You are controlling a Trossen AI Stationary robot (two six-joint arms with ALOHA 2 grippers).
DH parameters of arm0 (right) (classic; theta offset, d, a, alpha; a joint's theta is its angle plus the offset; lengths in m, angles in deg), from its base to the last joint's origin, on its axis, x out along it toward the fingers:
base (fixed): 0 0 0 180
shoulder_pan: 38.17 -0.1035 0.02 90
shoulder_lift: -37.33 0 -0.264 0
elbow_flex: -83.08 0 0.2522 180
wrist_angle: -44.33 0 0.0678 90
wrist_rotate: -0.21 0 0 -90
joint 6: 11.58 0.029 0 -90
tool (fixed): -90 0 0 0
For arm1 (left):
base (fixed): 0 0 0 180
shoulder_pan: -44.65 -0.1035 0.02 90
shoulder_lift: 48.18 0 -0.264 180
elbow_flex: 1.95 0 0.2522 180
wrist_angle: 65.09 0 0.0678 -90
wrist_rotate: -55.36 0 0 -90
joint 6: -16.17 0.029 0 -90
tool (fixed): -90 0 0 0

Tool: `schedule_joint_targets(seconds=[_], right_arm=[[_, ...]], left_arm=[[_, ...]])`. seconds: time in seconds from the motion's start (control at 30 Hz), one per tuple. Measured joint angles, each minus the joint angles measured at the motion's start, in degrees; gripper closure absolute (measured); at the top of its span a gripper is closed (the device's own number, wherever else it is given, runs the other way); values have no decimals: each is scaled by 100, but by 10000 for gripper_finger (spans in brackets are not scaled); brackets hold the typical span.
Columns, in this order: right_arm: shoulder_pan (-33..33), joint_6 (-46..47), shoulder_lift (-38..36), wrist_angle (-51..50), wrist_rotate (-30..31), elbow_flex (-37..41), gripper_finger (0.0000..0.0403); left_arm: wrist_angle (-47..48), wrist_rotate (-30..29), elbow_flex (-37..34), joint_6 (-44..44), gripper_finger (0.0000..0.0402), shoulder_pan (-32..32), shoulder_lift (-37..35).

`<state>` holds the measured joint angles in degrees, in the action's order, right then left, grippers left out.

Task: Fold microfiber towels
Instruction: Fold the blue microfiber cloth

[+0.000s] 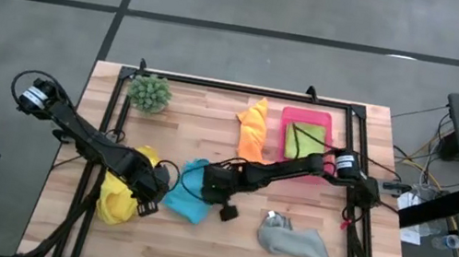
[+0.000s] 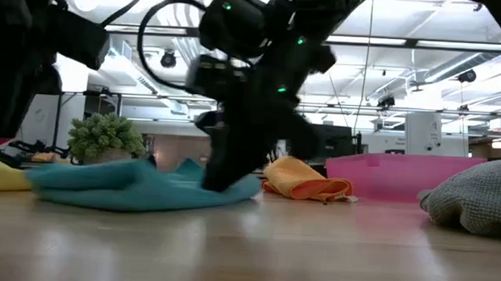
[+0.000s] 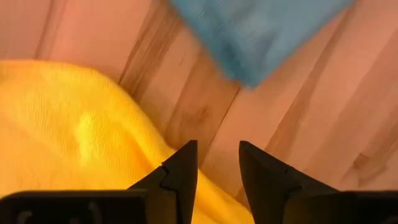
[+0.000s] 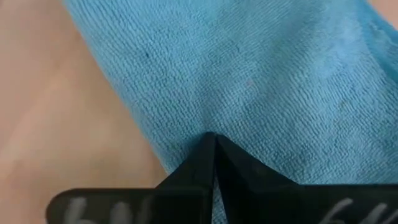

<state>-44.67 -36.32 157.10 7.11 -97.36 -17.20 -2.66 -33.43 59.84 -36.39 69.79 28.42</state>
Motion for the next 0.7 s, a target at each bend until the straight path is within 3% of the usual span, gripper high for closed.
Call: schedule_joint_targets(seconds=[0.1, 0.27, 0.5, 0.7], right_arm=[[0, -639, -268, -645, 8, 53, 394], [0, -894, -789, -798, 29, 249, 394], [-52, -63, -1524, -324, 35, 818, 394], [-297, 889, -1752, 1091, 11, 1617, 394]], left_arm=[[-269, -210, -5, 147, 299, -1, 0], [-1036, -627, -60, 656, 299, 1, 0], [-2319, -1408, -224, 1535, 299, 1, 0], [-2576, -2507, -261, 1892, 299, -3, 50]])
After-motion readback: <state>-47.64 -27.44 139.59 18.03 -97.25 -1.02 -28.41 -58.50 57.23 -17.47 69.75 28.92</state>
